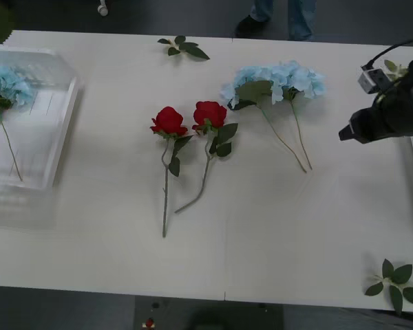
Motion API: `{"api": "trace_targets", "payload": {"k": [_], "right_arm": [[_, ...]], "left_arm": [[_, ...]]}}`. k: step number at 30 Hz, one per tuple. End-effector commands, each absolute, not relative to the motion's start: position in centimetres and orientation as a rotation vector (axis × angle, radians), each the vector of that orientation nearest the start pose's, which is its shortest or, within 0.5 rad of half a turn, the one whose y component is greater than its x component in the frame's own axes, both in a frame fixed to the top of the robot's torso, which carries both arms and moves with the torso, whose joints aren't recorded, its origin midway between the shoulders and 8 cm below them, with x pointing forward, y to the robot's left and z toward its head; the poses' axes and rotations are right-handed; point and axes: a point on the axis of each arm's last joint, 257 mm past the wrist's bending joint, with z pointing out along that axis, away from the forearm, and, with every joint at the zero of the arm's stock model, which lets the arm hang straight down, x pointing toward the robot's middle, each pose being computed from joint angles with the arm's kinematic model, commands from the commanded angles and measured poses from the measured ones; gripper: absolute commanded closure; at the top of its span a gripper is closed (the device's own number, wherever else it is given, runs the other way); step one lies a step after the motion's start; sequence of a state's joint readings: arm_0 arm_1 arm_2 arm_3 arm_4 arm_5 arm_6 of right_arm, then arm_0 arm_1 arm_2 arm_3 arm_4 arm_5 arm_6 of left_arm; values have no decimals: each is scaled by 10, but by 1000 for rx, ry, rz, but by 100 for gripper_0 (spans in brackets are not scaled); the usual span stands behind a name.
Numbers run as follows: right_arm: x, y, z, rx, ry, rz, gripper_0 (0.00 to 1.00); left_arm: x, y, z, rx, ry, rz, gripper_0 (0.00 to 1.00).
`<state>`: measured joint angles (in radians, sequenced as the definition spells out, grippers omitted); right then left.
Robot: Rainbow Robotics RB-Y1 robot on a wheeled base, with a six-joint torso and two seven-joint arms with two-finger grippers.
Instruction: Put the red flowers into the right box and the blue flowers into the left box
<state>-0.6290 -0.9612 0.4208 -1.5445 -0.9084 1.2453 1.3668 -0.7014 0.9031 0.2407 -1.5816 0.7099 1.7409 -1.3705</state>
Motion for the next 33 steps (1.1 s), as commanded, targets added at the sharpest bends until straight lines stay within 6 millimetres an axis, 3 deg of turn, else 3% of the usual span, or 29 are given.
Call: {"api": "trace_targets", "payload": {"k": [1, 6, 11, 19, 29, 31, 32, 33], "right_arm": [[569, -302, -198, -289, 2525, -74, 7], [592, -280, -219, -270, 2542, -86, 7], [610, -265, -233, -212, 2552, -80, 7], [634, -240, -251, -168, 2520, -78, 7], [645, -222, -275, -148, 2478, -59, 7], [646, -220, -276, -149, 2474, -52, 13], [646, -219, -275, -148, 2472, -47, 31], [646, -219, -276, -145, 2473, -45, 60]], "left_arm": [[519, 468, 8, -199, 2353, 142, 100], [531, 489, 27, -221, 2251, 208, 100], [552, 510, 26, -253, 2176, 209, 100], [581, 535, -26, -265, 2142, 241, 100], [607, 547, -100, -297, 2137, 232, 100], [610, 545, -111, -302, 2139, 225, 100], [611, 543, -117, -301, 2146, 223, 100], [611, 542, -121, -300, 2149, 221, 100]]}}
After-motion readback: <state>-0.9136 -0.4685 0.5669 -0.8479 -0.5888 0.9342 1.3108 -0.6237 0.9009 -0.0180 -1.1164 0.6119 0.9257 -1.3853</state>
